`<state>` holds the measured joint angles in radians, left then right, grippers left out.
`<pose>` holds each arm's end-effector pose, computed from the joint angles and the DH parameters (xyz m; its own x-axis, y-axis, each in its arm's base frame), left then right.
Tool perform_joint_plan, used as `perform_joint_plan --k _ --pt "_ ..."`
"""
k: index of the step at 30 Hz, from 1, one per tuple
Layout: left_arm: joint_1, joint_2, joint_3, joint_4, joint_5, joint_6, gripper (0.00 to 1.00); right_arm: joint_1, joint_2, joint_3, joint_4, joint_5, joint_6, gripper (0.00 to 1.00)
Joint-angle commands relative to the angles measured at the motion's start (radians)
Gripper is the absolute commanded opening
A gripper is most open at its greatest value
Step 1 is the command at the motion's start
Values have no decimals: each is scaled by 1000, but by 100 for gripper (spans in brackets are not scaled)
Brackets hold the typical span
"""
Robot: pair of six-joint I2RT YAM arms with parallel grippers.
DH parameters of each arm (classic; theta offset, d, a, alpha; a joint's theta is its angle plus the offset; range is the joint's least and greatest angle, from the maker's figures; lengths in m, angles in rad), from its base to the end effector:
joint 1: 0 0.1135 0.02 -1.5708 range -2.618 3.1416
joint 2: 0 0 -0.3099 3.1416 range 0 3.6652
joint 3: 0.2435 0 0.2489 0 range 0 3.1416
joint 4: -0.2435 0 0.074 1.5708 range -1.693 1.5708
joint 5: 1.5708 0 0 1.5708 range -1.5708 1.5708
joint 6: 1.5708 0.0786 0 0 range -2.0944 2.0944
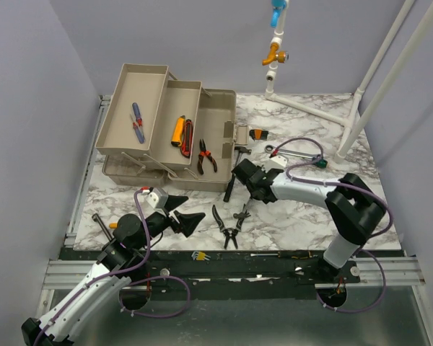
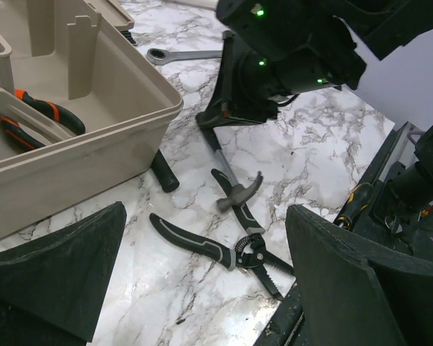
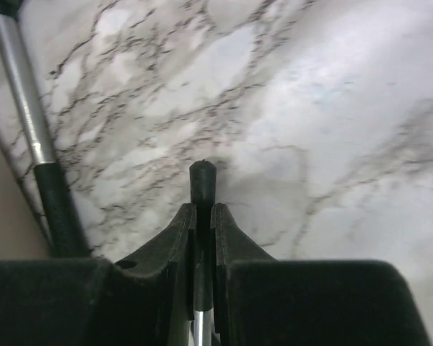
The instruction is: Pack the tool kit
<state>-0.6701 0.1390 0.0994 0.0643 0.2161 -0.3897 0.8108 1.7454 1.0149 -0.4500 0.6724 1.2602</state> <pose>0.0738 -0.0800 0.2106 -0.2764 -0.2544 -0.9268 0.7239 0.5792 -0.3749 0.2734 0.2166 0.1769 -0.5792 0.4719 -0.6647 0.4832 0.8555 0.1862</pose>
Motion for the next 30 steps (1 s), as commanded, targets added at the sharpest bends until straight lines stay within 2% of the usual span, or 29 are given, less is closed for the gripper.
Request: perform_joint_plan --k 1,11,14,17,19,25,30 --pt "-5 -13 4 -11 2 0 95 -4 -142 -78 -84 119 4 2" --pt "-5 22 2 23 41 3 95 -4 -402 -200 79 47 -73 1" --pt "-6 87 4 80 77 3 95 -7 -422 -217 97 21 -85 1" --pt "-38 221 45 107 78 8 95 -7 -416 -238 109 -4 -75 1" --pt "-99 330 94 93 35 25 94 -7 -411 -258 123 -15 -63 1" --pt "-443 649 309 -44 -324 93 95 -7 -401 -309 171 -53 -44 1" --pt "-604 941 500 -137 -484 138 95 -9 -397 -316 181 -71 -42 1"
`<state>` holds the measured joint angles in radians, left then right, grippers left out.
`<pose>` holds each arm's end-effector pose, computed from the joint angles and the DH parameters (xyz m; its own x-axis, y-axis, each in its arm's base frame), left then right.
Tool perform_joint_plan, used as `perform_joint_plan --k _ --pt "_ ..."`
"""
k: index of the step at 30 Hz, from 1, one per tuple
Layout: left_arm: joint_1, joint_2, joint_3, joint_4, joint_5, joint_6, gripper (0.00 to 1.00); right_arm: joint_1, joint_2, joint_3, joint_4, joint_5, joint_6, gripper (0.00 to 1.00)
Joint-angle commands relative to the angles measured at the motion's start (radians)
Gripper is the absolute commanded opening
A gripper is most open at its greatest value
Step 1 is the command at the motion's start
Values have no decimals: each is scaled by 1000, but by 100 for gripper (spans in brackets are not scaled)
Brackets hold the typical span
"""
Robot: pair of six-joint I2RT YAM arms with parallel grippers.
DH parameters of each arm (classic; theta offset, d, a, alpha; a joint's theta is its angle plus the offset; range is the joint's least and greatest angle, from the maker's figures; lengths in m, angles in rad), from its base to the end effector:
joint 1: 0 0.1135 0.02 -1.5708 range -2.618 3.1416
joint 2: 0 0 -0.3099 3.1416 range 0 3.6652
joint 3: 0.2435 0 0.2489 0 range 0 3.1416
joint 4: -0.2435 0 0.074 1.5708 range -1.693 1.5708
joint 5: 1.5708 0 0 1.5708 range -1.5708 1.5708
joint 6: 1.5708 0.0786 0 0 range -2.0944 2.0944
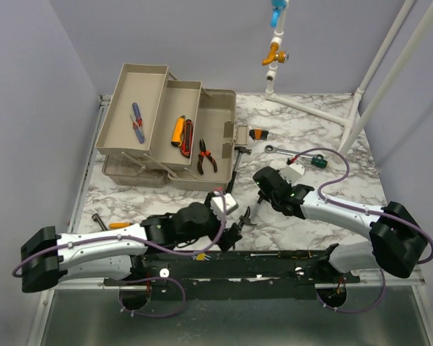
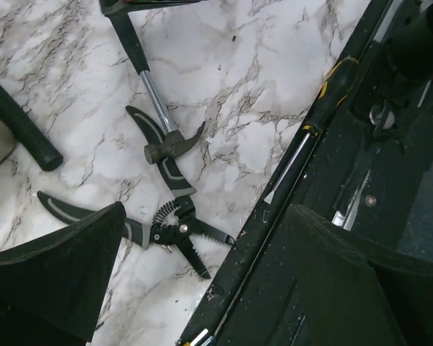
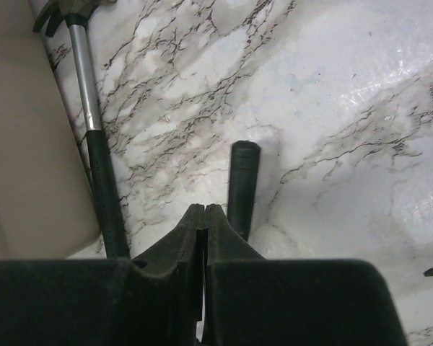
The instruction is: Pack the tool kit
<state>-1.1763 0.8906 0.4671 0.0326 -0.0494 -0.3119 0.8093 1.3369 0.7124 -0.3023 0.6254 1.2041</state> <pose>0.0847 -0.1933 0.2518 -0.4169 0.2041 -0.8857 0.8159 0.5134 -0.2658 0.2140 0.1578 0.2123 -0.5192 0.5522 -0.6523 0.3917 0.8321 0.3926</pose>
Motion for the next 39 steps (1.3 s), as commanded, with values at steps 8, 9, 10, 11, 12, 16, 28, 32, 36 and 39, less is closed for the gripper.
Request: perform_joint_plan --k 8,9,10,11,12,16,28,32,36,39 --pt "-115 436 260 -121 -246 39 98 -12 -1 -10 11 -27 15 23" --pt "-114 437 257 -103 -230 32 98 -15 -10 -14 5 -23 15 36" --pt "-112 439 252 -84 -208 28 99 -22 -19 -19 -2 -22 12 45" --pt "-107 441 248 -64 -181 20 99 -30 -27 -24 -5 -27 7 53" --pt "-99 449 251 -57 -160 11 98 -41 -32 -27 -19 -30 9 65" --pt "-72 496 280 -66 -116 -13 98 -76 -29 -19 -58 -56 5 74" --pt "-7 123 28 70 -56 -119 99 -90 264 213 -313 -91 4 69" --pt "2 -21 -32 59 -71 -137 99 -88 309 210 -298 -86 14 65" --pt "16 -124 -59 19 -81 -140 99 -88 355 221 -297 -87 12 55" --pt "22 -177 -70 -10 -99 -134 99 -88 352 219 -279 -100 -1 26"
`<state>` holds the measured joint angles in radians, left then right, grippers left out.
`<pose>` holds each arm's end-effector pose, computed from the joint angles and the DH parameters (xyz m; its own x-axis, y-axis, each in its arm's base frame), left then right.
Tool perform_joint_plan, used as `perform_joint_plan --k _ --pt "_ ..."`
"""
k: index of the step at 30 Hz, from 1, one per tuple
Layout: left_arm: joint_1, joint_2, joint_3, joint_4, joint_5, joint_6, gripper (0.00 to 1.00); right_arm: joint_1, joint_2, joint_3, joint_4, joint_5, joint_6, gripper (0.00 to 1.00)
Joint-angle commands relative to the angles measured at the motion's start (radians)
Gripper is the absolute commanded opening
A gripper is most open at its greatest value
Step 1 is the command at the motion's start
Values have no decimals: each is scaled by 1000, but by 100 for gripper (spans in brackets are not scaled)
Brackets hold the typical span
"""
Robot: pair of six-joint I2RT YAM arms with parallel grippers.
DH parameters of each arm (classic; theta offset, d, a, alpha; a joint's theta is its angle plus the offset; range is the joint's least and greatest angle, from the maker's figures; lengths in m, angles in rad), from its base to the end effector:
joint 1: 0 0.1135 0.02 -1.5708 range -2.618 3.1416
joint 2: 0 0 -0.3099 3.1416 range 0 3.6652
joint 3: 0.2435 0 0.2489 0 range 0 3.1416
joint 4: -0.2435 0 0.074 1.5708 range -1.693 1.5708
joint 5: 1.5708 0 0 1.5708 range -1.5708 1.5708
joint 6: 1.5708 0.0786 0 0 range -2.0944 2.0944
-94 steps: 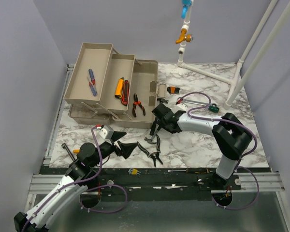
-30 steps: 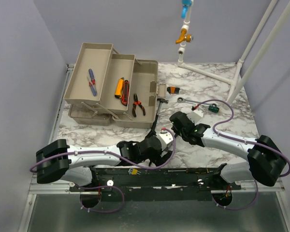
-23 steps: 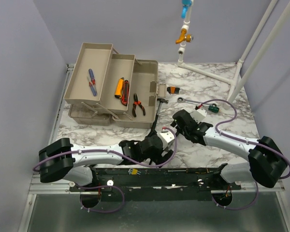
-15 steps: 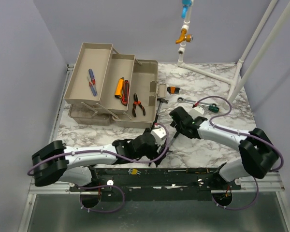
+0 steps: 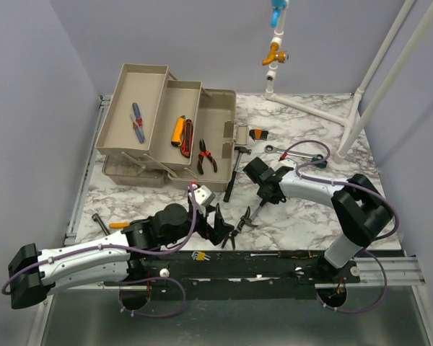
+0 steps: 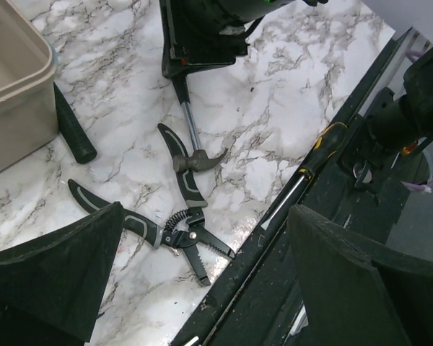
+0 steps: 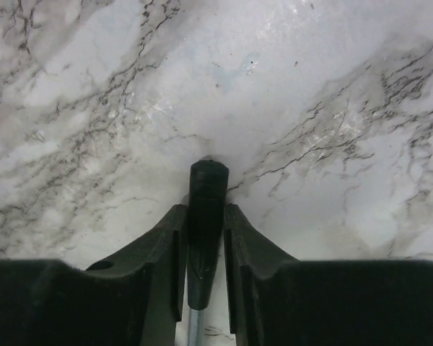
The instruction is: Pack the tool kit
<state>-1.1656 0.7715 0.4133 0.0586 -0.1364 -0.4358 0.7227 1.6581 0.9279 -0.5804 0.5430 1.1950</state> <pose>0.0848 -0.1706 0.2563 -0.4682 0.0306 -0.8831 0.7299 0.5768 -0.3669 0.2544 0.1702 0.1693 -0.7000 0.4445 -0.5589 0.5030 0.8625 0.0561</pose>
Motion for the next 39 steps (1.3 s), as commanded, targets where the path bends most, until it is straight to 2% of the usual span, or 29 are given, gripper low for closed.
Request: perform_joint_plan --k 1,3,8,15,18,23,27,31,35,36,39 --pt "12 -77 -19 -45 -20 -9 99 -2 20 1 7 -20 3 13" --pt "13 -118 -32 -57 -39 -11 98 -2 -20 -8 24 -28 -14 1" --pt "17 -271 -66 -107 -96 -31 99 -2 -161 -17 65 -58 -74 1" --pt "22 -500 -27 -288 -220 -109 99 -2 -417 -110 391 -253 -238 1" --pt "24 -570 20 -397 -292 -159 99 -3 -448 -111 516 -324 -275 1" --pt "26 -612 148 -618 -463 -230 98 -3 -344 39 610 -387 -329 1" --pt "26 -564 314 -753 -517 -179 99 -2 -220 159 730 -459 -339 1" --pt "27 -479 503 -867 -574 -103 99 3 -79 333 773 -473 -352 1" --pt "27 -423 636 -897 -627 -11 98 16 46 470 838 -438 -354 1" --pt "27 -395 683 -873 -637 48 98 24 149 578 869 -438 -346 1" --pt "28 -365 710 -858 -641 78 98 37 254 676 906 -437 -340 1"
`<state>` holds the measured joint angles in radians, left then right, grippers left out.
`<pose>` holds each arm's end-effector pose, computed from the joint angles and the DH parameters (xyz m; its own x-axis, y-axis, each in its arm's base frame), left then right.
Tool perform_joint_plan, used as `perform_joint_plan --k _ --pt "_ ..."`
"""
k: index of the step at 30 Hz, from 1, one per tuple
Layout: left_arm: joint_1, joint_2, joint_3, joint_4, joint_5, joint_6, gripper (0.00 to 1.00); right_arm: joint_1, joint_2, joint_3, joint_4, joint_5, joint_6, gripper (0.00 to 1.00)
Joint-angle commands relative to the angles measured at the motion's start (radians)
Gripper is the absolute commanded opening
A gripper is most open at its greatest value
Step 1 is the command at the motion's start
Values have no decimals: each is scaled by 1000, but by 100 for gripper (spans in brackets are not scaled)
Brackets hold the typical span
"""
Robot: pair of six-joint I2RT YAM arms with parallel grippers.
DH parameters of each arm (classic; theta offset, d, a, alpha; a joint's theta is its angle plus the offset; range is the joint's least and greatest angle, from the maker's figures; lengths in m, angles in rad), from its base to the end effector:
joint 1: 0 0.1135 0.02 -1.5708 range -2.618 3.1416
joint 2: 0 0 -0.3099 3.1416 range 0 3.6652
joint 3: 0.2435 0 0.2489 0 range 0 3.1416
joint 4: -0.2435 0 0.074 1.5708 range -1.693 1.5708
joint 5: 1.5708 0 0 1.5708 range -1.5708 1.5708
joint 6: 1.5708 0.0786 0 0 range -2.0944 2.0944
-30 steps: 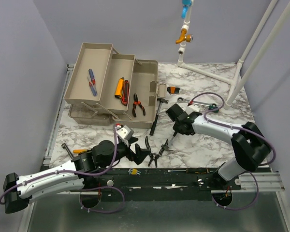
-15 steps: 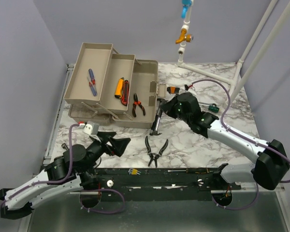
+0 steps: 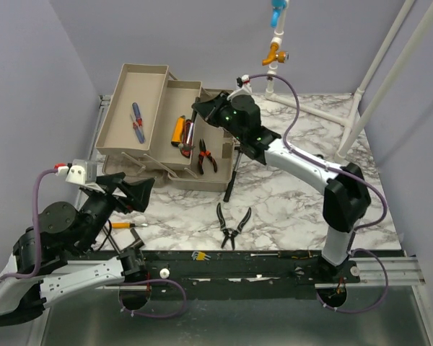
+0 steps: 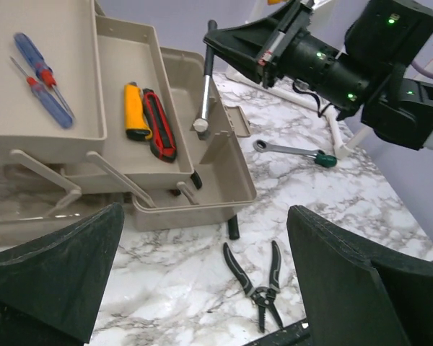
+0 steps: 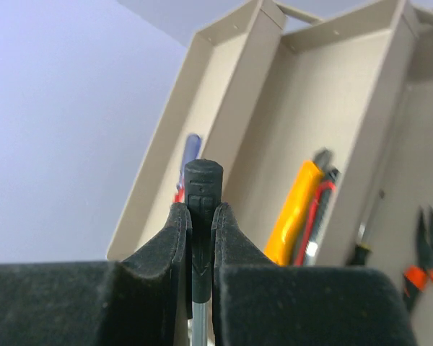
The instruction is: Pack the tool kit
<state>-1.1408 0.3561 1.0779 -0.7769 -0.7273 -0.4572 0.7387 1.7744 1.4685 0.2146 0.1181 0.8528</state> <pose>0.0490 0.0184 0.4189 -0.1982 -0.3589 -0.9121 0.3508 0.8429 -0.4079 0.3630 0.3180 0.3876 -0.4826 0.5721 -0.6632 -0.3320 0.5812 0.7429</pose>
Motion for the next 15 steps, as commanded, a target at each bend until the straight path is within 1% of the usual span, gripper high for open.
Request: perform_joint_plan --k 1,4,6,10,13,14,15 --pt "4 59 49 -15 -48 106 99 25 178 176 116 -14 4 1" --pt "4 69 52 -5 -42 117 99 40 292 284 124 -25 -1 1" --pt "5 68 47 -5 -43 117 99 46 363 364 97 -26 2 1" --pt "6 59 34 -10 -32 107 99 55 469 452 104 -26 6 1" --pt "7 59 17 -7 -14 102 99 60 540 538 73 -34 9 1" --pt "6 60 11 -3 -9 101 99 61 556 562 61 -41 7 9" --pt "6 62 5 0 -4 101 99 60 570 587 47 -47 7 23"
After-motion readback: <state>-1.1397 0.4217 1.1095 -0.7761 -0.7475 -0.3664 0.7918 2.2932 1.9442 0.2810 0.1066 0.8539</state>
